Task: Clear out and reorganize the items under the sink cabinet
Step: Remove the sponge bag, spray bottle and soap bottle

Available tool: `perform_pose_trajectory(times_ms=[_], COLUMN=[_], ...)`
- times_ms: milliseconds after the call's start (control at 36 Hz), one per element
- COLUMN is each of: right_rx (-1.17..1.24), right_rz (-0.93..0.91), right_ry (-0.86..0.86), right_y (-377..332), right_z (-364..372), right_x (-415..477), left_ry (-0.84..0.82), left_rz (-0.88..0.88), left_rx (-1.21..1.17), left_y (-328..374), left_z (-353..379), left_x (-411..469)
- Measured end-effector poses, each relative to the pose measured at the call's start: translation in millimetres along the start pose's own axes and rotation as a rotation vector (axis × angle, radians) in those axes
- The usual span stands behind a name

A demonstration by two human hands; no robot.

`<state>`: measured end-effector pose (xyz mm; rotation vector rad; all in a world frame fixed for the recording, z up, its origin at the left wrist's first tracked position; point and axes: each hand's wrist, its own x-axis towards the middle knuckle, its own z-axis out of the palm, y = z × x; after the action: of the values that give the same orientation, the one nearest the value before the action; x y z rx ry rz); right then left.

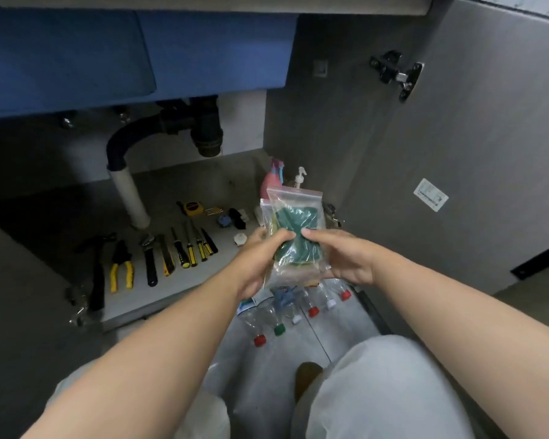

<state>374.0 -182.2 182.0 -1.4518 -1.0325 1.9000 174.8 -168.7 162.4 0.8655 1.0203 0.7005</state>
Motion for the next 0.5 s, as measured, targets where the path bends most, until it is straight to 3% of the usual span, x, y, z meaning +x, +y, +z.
perform_pose_trajectory(times_ms=[139,250,389,500], right_rx=[-0.143,-0.202,-0.103,0.097], right_rz=[0.020,0.053,0.083,0.163], right_ry=[0.071,0.043,0.136,0.360], right_y=[3.3,13.0,58.1,127.7], right_z=[5.9,8.3,-15.4,-47.9], right_x=[22.6,47.7,62.3,55.0], left_ry=[-0.069,-0.077,0.011,0.146], left_rz=[-0.071,-0.152,-0.217,-0.247], left_rx=[0.065,-0.063,0.128,0.350], left_y=[-8.8,-27.1,-58.4,-86.7], left_z=[-9.7,-22.3,-22.0,-23.2], left_x=[-0.4,9.4,25.2,44.7])
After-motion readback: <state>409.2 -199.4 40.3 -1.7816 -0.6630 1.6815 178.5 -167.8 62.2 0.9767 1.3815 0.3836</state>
